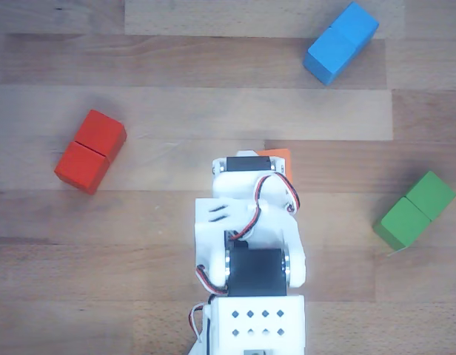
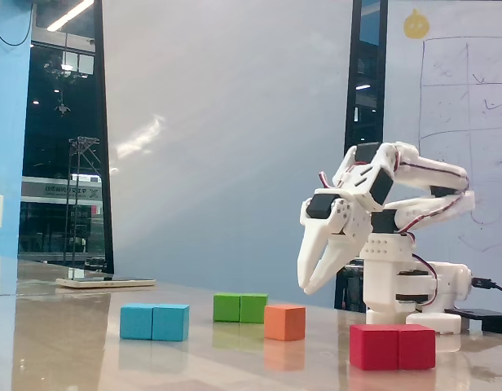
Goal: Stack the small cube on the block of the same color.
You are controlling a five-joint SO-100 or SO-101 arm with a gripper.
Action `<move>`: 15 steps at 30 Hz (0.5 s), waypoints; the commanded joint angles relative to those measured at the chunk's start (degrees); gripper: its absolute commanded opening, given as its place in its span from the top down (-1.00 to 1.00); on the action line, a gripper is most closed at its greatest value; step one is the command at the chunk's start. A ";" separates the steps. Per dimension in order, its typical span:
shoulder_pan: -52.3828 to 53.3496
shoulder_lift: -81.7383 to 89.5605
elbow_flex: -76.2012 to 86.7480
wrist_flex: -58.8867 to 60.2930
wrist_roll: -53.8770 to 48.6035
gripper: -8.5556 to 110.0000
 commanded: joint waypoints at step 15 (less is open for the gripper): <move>5.98 27.25 8.26 15.47 -0.09 0.85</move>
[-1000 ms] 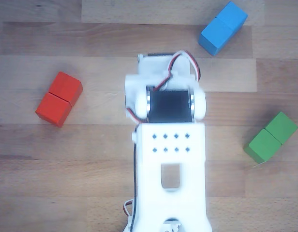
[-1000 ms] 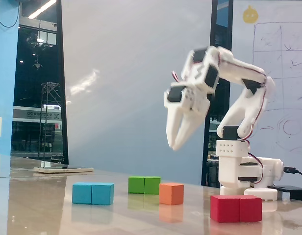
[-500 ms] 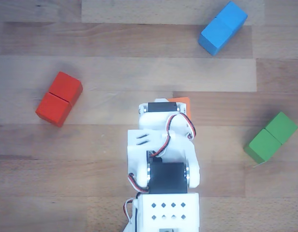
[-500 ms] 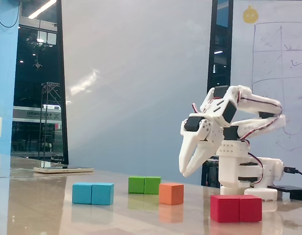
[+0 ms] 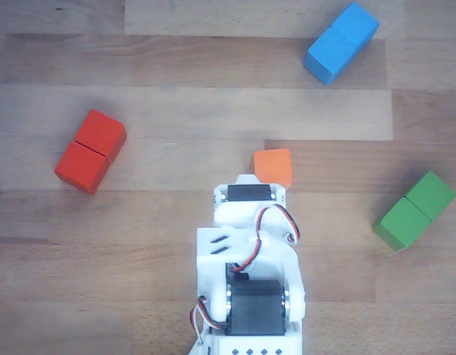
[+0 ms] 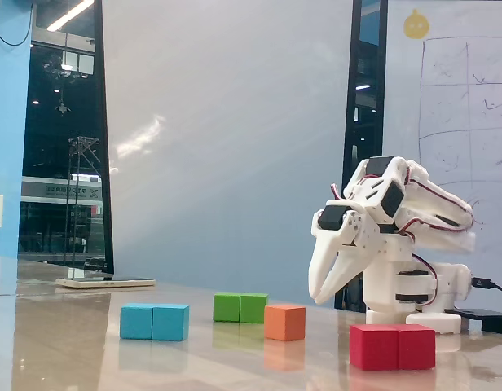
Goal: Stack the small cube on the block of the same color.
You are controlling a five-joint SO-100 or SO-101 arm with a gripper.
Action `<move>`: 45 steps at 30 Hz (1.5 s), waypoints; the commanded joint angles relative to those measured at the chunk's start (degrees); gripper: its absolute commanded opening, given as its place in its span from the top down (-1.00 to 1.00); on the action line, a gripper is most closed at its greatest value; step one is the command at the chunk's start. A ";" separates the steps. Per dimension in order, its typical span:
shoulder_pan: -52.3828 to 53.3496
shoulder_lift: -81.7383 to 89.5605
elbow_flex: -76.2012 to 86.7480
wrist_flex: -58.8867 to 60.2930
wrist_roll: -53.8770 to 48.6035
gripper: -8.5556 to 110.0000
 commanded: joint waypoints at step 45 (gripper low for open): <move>3.96 3.87 -0.09 1.58 0.00 0.85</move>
